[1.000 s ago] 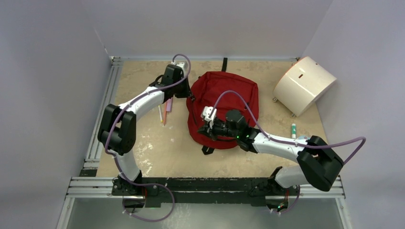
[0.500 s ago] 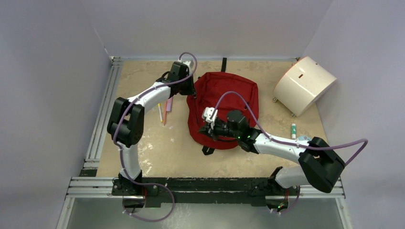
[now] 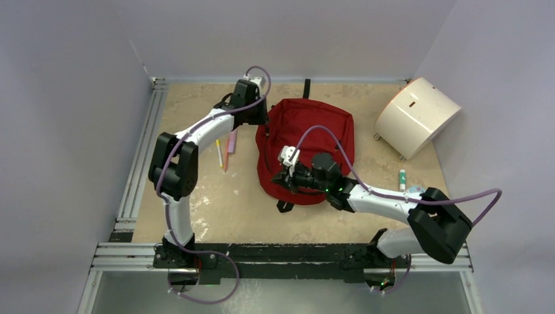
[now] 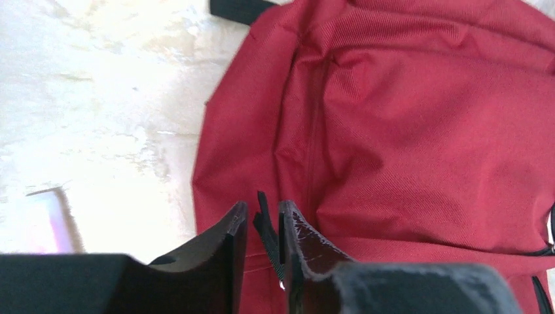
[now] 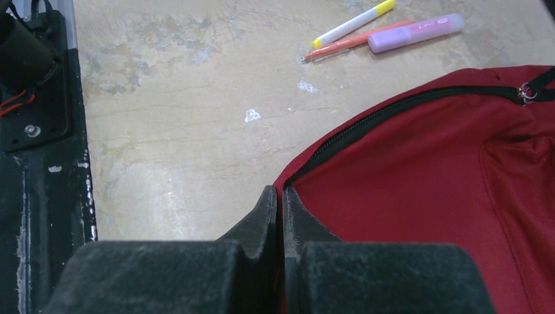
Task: Pack the student bag
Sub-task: Zip the student bag at the center of the board, then unzip the student bag at the center of the board.
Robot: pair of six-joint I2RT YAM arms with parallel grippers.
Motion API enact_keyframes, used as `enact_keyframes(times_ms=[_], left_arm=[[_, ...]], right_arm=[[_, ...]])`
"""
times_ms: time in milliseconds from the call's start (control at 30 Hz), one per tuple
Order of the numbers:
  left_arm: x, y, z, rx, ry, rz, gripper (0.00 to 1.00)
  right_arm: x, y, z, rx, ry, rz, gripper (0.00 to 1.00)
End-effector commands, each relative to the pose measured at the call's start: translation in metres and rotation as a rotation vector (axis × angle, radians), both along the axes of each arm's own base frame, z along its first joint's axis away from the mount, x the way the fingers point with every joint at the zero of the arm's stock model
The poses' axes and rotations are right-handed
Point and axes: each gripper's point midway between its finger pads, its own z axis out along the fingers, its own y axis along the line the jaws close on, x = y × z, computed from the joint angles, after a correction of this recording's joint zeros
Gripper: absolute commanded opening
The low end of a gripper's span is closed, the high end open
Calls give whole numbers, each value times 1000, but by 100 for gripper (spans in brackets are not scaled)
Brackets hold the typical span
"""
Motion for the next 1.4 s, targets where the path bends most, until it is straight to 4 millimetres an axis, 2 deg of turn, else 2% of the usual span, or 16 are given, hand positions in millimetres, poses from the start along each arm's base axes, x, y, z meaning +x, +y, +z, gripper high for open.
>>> enact_keyframes(times_ms=[0, 100, 167, 267, 367, 467, 567, 700, 833, 867, 900, 1000, 1100, 1167, 1267, 1367], left_arm=[[20, 22, 94, -54, -238, 78, 31], [11, 44, 103, -86, -228, 138, 54], [7, 62, 105, -113, -190, 178, 60], [-1, 82, 108, -128, -169, 210, 64], [-11, 96, 114, -121, -189, 242, 64], [-21, 101, 113, -132, -180, 250, 65], [-32, 96, 109, -172, -124, 228, 65], [-48, 79, 114, -250, -96, 153, 63], [-69, 56, 111, -291, -75, 99, 63], [-74, 49, 110, -286, -67, 87, 63], [-80, 39, 108, -281, -59, 73, 63], [-97, 5, 101, -255, -49, 17, 63], [-106, -25, 93, -253, -34, -37, 63], [-106, -44, 95, -243, -55, -75, 63], [-99, -73, 107, -217, -128, -144, 63], [-89, -103, 110, -175, -184, -211, 62]], right_arm=[[4, 21, 32, 120, 20, -8, 0], [14, 30, 39, 157, 45, -45, 3], [23, 37, 45, 176, 56, -62, 7], [32, 48, 48, 186, 74, -71, 19], [43, 55, 55, 194, 88, -105, 39], [49, 51, 64, 194, 98, -148, 46], [58, 39, 81, 220, 106, -248, 47], [80, 4, 102, 263, 100, -484, 46], [109, -45, 112, 295, 166, -779, 50], [115, -60, 107, 273, 200, -852, 50], [124, -74, 110, 282, 237, -920, 51], [143, -124, 97, 307, 368, -1092, 51], [150, -166, 80, 337, 454, -1201, 49], [151, -189, 70, 350, 476, -1274, 47], [147, -217, 52, 350, 509, -1376, 44], [144, -242, 33, 350, 542, -1441, 43]])
